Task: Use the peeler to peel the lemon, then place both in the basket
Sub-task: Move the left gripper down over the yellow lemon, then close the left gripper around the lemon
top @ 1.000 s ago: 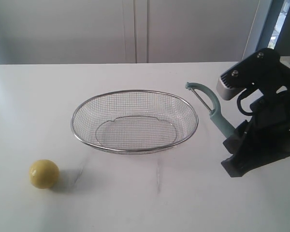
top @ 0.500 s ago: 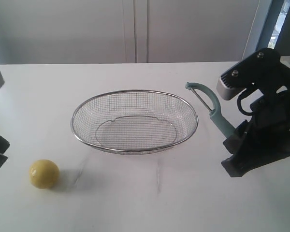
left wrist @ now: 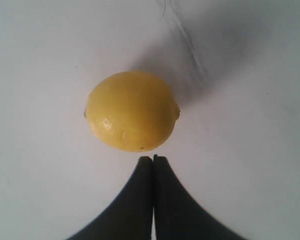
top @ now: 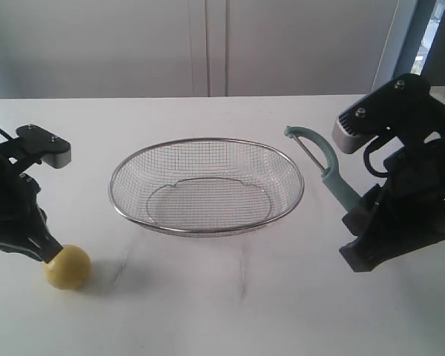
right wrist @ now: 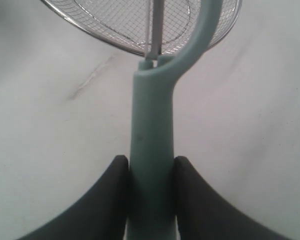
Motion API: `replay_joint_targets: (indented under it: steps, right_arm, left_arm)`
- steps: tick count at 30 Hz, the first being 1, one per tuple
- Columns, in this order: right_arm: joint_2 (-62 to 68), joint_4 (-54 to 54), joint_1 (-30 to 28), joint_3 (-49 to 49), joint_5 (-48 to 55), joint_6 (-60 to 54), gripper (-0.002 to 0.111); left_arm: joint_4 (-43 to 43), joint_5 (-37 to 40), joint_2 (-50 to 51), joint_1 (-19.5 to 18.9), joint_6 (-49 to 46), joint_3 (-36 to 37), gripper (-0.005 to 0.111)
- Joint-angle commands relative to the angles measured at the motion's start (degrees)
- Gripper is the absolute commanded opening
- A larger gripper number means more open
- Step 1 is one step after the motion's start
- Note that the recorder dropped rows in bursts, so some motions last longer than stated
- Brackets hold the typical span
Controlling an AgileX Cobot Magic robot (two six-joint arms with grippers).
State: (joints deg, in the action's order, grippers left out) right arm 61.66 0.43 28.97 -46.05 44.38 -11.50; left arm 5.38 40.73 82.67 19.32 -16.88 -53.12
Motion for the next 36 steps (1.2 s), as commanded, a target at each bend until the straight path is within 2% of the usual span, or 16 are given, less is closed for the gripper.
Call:
replay_joint_targets:
  steps: [1,5,7,14,17,22,36]
  right_arm:
    - [-0.5,0.1,-0.3,0.1,-0.8,0.2,0.000]
    - [-0.5,0.1,-0.3,0.1,-0.8,0.2,0.000]
    - [-0.5,0.1,-0.3,0.1,-0.8,0.2,0.000]
    - [-0.5,0.1,-0.3,0.1,-0.8,0.2,0.000]
    - [-0.5,0.1,-0.3,0.1,-0.8,0.2,0.000]
    - [-0.5,0.0,-0.3,0.1,-1.0,0.2,0.000]
    - [-0.5,0.0,-0.3,0.1,-1.2,0.2,0.000]
  left_arm:
    - [1.4,-1.5,0.8,0.3,-3.3,-0.2,0.000]
    - [1.6,-3.4,0.8,0.3,-5.1,-0.2,0.013]
    - [1.6,-4.5,0.8,0.3,-5.1,-0.2,0.024]
    - [1.5,-6.1,0.8,0.3,-5.9,-0.2,0.074]
    - [1.4,-6.5,0.8,0.3,-5.9,0.7,0.085]
    - [1.4,-9.9,0.8,0.3,-5.9,1.8,0.086]
    - [1.7,-10.0,0.8,0.3,-5.9,1.8,0.086]
